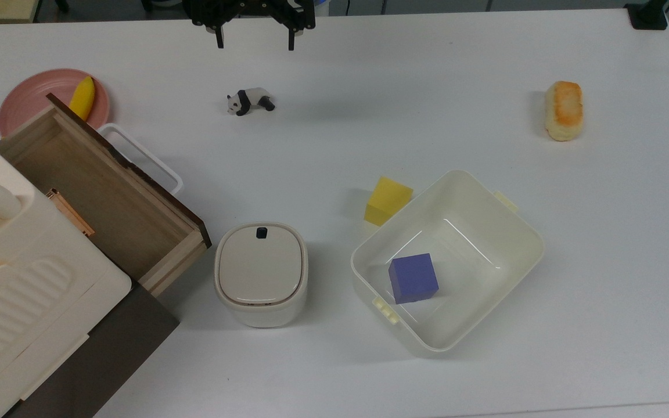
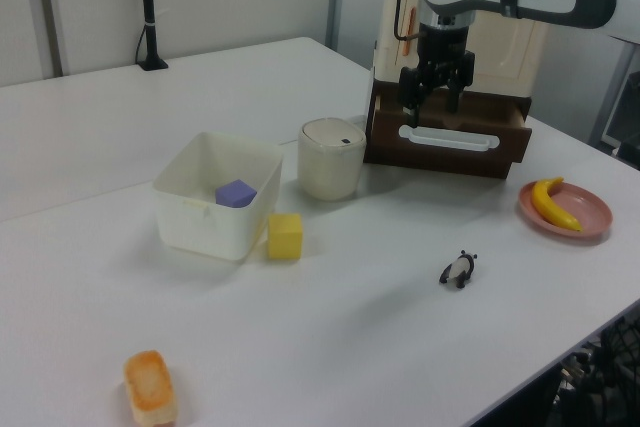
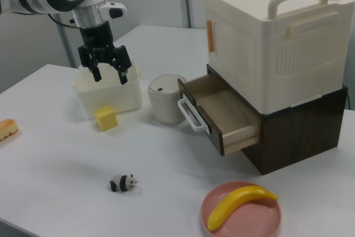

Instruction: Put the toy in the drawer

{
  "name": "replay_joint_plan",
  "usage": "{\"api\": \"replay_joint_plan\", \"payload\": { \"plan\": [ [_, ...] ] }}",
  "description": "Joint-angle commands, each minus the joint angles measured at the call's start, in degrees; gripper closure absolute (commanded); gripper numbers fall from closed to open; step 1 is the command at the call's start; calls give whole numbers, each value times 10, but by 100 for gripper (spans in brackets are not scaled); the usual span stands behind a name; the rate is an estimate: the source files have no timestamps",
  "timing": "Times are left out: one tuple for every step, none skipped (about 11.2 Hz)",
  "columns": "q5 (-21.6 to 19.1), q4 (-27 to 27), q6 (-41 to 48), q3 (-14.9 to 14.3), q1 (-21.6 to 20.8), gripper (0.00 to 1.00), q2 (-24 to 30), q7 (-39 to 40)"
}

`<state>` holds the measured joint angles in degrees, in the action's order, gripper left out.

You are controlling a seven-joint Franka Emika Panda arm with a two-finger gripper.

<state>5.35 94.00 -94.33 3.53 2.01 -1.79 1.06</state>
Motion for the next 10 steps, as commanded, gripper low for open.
{"api": "replay_joint_plan", "payload": {
  "plan": [
    [-13, 9, 4, -13, -5, 0, 8, -1],
    [-13, 9, 4, -13, -6, 0, 8, -1],
    [-13, 9, 6, -12, -6, 0, 9, -3],
    [-13, 9, 5, -13, -5, 0, 9, -7],
    [-13, 9, 4, -13, -5, 0, 9, -6],
    [-13, 9, 4, -14, -3, 0, 9, -3],
    [-13, 9, 5, -14, 4, 0, 9, -1],
    [-13, 9, 5, -14, 15, 0, 9, 0],
    [-13, 11, 5, -14, 26, 0, 9, 1],
    [-13, 17, 4, -14, 34, 0, 13, 7]
  ]
}}
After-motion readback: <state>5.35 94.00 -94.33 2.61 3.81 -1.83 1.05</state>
